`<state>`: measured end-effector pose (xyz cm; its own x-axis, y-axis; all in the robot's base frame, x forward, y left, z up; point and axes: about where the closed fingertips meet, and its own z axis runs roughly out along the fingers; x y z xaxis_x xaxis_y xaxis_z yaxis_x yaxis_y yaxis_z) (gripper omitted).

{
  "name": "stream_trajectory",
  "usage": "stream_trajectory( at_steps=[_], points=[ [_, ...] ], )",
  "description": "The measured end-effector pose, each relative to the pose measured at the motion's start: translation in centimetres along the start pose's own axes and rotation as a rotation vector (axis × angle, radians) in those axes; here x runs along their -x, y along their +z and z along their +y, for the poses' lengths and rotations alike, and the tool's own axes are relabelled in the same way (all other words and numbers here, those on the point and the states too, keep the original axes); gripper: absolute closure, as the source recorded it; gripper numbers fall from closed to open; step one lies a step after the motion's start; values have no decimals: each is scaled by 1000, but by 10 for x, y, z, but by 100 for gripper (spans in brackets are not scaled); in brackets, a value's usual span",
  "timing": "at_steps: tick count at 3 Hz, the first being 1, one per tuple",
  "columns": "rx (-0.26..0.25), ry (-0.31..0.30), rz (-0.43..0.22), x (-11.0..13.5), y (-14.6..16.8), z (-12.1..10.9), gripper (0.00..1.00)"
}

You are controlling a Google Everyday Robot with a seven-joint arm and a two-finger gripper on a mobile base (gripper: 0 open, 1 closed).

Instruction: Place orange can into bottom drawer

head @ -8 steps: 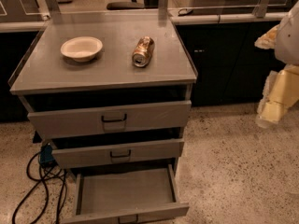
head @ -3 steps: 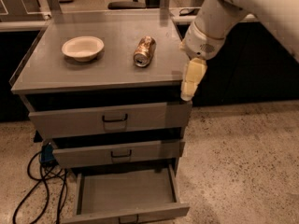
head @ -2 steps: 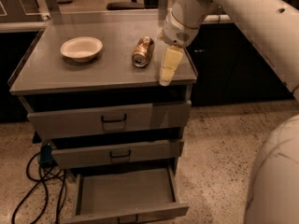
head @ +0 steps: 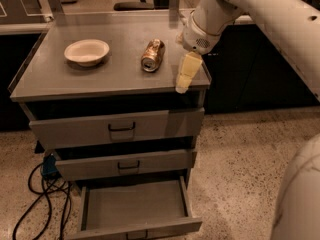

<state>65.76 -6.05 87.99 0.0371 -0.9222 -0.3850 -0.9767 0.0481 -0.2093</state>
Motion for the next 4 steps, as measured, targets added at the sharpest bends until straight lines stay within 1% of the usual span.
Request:
stream_trajectory(
  at_steps=[1,2,3,4],
  points=[
    [-44,-21,9,-7,4,-29,0],
    [-194,-46,-2,8,-21,-90,0],
    [-229,-46,-18,13,-37,-98,0],
    [-229,-46,-18,14,-36,-98,0]
  ],
)
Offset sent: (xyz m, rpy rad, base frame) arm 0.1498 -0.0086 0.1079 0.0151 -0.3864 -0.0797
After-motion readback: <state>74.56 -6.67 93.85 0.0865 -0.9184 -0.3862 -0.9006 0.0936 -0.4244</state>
